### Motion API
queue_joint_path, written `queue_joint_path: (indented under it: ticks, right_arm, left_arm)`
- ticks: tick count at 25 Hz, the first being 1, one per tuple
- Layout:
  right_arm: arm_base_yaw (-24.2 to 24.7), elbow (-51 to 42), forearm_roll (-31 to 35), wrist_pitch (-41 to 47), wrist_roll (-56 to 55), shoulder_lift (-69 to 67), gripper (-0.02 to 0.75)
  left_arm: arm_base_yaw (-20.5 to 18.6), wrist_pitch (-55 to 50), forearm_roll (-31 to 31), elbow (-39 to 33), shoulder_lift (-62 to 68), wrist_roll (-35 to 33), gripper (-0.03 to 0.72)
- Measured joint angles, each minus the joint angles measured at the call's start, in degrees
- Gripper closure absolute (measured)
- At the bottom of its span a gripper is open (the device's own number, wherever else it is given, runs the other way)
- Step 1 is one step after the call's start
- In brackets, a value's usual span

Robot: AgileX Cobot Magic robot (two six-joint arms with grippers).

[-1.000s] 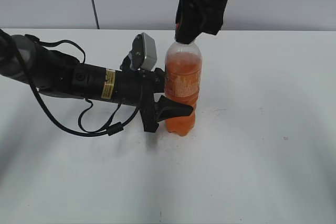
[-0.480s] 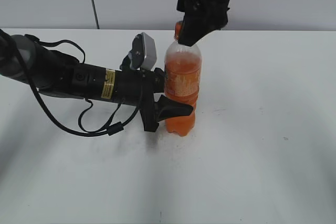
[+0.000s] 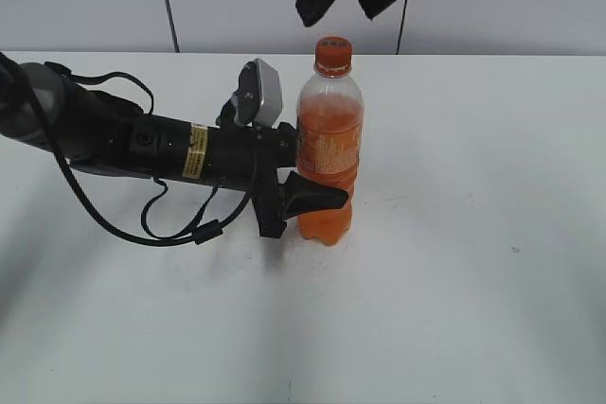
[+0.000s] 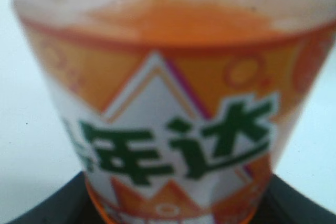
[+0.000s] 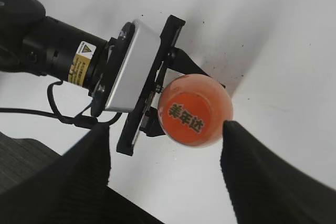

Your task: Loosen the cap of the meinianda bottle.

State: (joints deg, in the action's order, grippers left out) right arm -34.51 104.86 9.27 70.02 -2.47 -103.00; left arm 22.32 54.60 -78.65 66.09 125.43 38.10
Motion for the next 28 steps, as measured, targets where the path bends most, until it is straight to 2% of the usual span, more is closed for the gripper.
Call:
queue_joint_path:
  ticks: [9, 12, 13, 14, 16, 19, 23, 28]
  right_arm:
    - [-0.05, 0.00, -1.84, 0.00, -4.45, -3.93, 0.281]
    - [-0.05, 0.00, -1.97, 0.00, -4.50, -4.96, 0.346]
    - [-0.05, 0.00, -1.97, 0.00, -4.50, -4.96, 0.346]
    - [-0.05, 0.00, -2.02, 0.00, -4.50, -5.15, 0.407]
    - [-0.05, 0.00, -2.02, 0.00, -3.84, -5.15, 0.468]
    - [-0.05, 0.00, -2.09, 0.00, 0.34, -5.15, 0.468]
    - [-0.05, 0.00, -1.99, 0.00, 16.61, -5.15, 0.468]
    - [-0.05, 0.00, -2.28, 0.06, 57.75, -5.09, 0.468]
  left_arm:
    - [0.00, 0.00, -0.05, 0.00, 0.00, 0.00, 0.291]
    - [0.00, 0.00, -0.05, 0.00, 0.00, 0.00, 0.291]
    - [0.00, 0.00, -0.05, 0.00, 0.00, 0.00, 0.291]
    - [0.00, 0.00, -0.05, 0.00, 0.00, 0.00, 0.291]
    - [0.00, 0.00, -0.05, 0.00, 0.00, 0.05, 0.291]
    - [0.00, 0.00, 0.00, 0.00, 0.00, 0.05, 0.291]
    - [0.00, 0.00, -0.10, 0.00, 0.00, 0.05, 0.291]
    - [0.00, 0.05, -0.16, 0.00, 0.00, 0.00, 0.291]
